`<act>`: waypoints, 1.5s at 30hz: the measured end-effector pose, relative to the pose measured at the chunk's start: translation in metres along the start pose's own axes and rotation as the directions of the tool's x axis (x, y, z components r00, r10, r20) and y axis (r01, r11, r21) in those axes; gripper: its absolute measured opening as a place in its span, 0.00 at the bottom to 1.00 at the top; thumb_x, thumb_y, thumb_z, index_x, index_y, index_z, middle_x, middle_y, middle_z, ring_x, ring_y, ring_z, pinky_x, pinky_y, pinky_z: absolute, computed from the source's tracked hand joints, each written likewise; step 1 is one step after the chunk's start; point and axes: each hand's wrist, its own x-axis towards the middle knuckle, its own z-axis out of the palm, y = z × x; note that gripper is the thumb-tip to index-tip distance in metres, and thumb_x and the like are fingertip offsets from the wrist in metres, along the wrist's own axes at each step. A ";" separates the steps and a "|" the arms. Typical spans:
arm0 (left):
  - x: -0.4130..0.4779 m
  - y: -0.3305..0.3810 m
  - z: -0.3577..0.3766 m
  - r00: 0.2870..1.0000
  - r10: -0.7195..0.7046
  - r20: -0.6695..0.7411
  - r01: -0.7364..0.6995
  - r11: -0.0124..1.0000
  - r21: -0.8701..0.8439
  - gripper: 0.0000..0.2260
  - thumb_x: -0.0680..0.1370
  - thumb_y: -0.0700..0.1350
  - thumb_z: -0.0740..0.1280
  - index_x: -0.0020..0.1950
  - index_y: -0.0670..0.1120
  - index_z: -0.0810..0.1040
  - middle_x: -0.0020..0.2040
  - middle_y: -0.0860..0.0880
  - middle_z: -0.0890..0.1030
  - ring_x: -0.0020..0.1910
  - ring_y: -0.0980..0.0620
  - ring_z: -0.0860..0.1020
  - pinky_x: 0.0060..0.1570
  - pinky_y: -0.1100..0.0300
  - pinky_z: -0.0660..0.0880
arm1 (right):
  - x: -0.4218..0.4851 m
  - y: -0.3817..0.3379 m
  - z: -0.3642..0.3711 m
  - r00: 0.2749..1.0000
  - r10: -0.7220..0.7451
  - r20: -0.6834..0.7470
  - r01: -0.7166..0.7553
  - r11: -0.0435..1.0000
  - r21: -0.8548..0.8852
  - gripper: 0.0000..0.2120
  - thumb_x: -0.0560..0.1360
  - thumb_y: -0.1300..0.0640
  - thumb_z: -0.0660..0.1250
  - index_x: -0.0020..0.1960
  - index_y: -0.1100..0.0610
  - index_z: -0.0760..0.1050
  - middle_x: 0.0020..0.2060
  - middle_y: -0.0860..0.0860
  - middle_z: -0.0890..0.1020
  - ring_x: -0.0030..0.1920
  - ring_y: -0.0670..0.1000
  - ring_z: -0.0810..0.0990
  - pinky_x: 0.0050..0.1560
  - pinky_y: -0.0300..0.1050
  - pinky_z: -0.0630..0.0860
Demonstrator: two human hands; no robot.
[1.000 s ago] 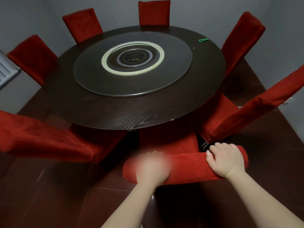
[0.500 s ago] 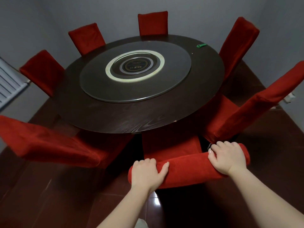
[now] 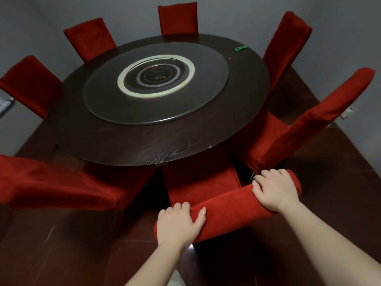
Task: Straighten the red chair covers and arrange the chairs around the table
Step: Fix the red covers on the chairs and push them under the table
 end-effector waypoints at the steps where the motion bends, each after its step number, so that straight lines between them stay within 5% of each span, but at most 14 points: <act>1: 0.002 -0.001 0.001 1.000 0.001 -0.003 -0.001 1.000 -0.008 0.33 0.75 0.71 0.37 0.50 0.53 0.74 0.47 0.52 0.79 0.47 0.48 0.78 0.49 0.51 0.68 | 0.000 0.001 0.002 1.000 -0.012 -0.008 0.012 1.000 0.010 0.21 0.74 0.47 0.53 0.32 0.56 0.77 0.29 0.52 0.76 0.32 0.57 0.75 0.38 0.51 0.69; 13: 0.028 0.030 0.007 1.000 -0.015 -0.015 0.014 0.999 -0.043 0.29 0.76 0.70 0.41 0.49 0.56 0.75 0.46 0.55 0.78 0.47 0.50 0.77 0.47 0.52 0.70 | 0.029 0.047 0.023 0.985 -0.109 -0.133 0.123 0.987 0.106 0.16 0.71 0.49 0.57 0.29 0.56 0.73 0.27 0.52 0.73 0.28 0.57 0.73 0.35 0.51 0.69; 19: 0.028 0.030 0.011 0.994 0.026 -0.103 -0.033 0.997 -0.068 0.21 0.76 0.66 0.55 0.42 0.52 0.78 0.36 0.54 0.76 0.35 0.49 0.77 0.35 0.53 0.71 | 0.024 0.044 0.027 0.987 -0.081 -0.137 0.095 0.990 0.103 0.15 0.70 0.49 0.58 0.30 0.56 0.73 0.27 0.51 0.72 0.29 0.56 0.72 0.35 0.51 0.68; 25: 0.023 0.031 0.006 0.996 0.008 -0.090 -0.012 0.999 -0.051 0.23 0.77 0.66 0.52 0.43 0.50 0.78 0.38 0.51 0.78 0.38 0.45 0.77 0.39 0.51 0.71 | 0.025 0.042 0.022 0.986 -0.110 -0.124 0.122 0.988 0.097 0.16 0.71 0.49 0.57 0.31 0.57 0.74 0.28 0.53 0.74 0.30 0.58 0.74 0.35 0.52 0.69; 45: 0.001 0.084 0.011 0.877 -0.417 -0.240 0.393 0.909 -0.142 0.23 0.78 0.61 0.54 0.29 0.49 0.66 0.28 0.52 0.68 0.29 0.47 0.70 0.35 0.54 0.62 | 0.024 0.061 0.020 0.959 -0.282 0.028 0.276 0.951 0.140 0.22 0.76 0.45 0.50 0.36 0.53 0.76 0.32 0.47 0.76 0.33 0.51 0.73 0.41 0.48 0.65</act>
